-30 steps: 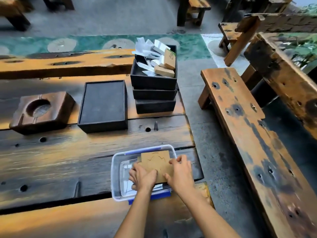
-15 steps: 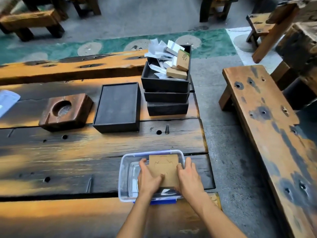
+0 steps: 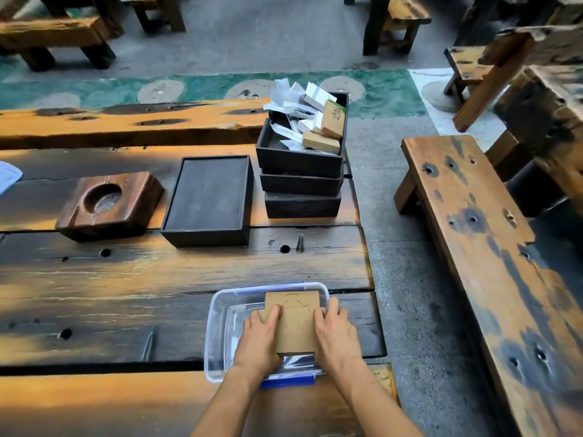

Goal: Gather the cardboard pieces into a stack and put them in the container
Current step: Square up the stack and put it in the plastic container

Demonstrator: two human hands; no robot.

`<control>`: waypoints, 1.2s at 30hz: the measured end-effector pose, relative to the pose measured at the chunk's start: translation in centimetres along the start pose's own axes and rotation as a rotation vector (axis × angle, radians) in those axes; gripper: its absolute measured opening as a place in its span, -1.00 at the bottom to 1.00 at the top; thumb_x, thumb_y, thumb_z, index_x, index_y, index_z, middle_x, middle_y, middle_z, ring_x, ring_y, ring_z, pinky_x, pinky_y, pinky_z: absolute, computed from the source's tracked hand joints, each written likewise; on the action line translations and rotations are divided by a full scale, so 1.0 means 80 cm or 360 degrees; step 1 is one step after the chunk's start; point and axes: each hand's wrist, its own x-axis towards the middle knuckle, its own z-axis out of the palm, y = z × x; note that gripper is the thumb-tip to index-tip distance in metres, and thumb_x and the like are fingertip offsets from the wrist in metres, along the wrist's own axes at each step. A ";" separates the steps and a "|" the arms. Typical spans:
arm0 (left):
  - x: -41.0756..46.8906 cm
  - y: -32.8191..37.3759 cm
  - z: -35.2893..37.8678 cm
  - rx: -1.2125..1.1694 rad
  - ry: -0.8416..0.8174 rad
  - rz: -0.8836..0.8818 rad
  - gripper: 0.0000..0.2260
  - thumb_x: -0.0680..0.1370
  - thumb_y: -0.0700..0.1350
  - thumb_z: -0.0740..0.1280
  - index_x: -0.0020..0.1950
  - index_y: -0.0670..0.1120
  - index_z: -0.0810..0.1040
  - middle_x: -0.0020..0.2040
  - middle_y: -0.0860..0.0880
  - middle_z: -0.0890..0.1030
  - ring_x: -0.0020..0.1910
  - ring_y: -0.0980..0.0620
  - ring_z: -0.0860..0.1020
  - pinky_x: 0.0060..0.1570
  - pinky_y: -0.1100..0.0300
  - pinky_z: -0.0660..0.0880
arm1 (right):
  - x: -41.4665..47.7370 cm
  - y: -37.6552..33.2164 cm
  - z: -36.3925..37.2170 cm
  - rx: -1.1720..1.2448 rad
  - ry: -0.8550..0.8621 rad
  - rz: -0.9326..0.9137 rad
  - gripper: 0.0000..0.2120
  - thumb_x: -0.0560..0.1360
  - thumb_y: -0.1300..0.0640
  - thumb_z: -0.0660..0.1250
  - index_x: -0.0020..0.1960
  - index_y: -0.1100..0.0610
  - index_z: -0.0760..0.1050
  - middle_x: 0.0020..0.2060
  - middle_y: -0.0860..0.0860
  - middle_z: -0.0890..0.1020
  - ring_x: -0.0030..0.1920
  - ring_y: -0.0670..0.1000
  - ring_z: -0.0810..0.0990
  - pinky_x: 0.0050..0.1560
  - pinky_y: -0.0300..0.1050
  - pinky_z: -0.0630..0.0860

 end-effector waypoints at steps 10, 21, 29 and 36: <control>0.004 -0.002 -0.006 0.0138 -0.0111 -0.0027 -0.06 0.31 0.19 0.58 0.52 0.15 0.07 0.46 -0.24 0.16 0.41 -0.25 0.28 0.28 -0.07 0.50 | 0.003 0.004 0.003 0.0004 -0.0043 0.0068 -0.36 0.37 -0.13 0.56 0.26 0.10 0.34 0.20 0.11 0.31 0.17 0.10 0.41 0.01 -0.07 0.57; -0.047 0.014 -0.074 0.0386 -0.0016 0.0195 -0.33 0.61 0.38 0.07 0.61 0.03 0.22 0.67 -0.15 0.02 0.64 -0.17 -0.01 0.53 -0.16 0.17 | -0.036 0.002 -0.032 0.0215 -0.0244 0.0207 -0.29 0.58 -0.38 0.05 0.58 0.02 0.19 0.51 0.26 0.27 0.53 0.24 0.22 0.53 0.28 0.11; -0.100 -0.005 -0.097 0.0474 0.0128 0.0369 -0.26 0.58 0.46 -0.18 0.65 0.14 -0.29 0.61 0.01 -0.42 0.59 -0.13 -0.43 0.53 -0.31 -0.32 | -0.120 -0.028 -0.038 0.0405 0.0167 0.0347 -0.26 0.57 -0.44 -0.18 0.62 -0.15 -0.33 0.57 0.11 -0.41 0.59 0.15 -0.39 0.53 0.36 -0.28; -0.152 -0.013 -0.106 0.0460 0.0152 0.0609 -0.24 0.55 0.50 -0.20 0.63 0.17 -0.32 0.62 0.04 -0.41 0.58 -0.10 -0.43 0.52 -0.32 -0.34 | -0.199 -0.062 -0.033 0.0437 0.0252 0.0614 -0.23 0.54 -0.48 -0.23 0.60 -0.16 -0.36 0.58 0.11 -0.40 0.58 0.16 -0.40 0.51 0.39 -0.29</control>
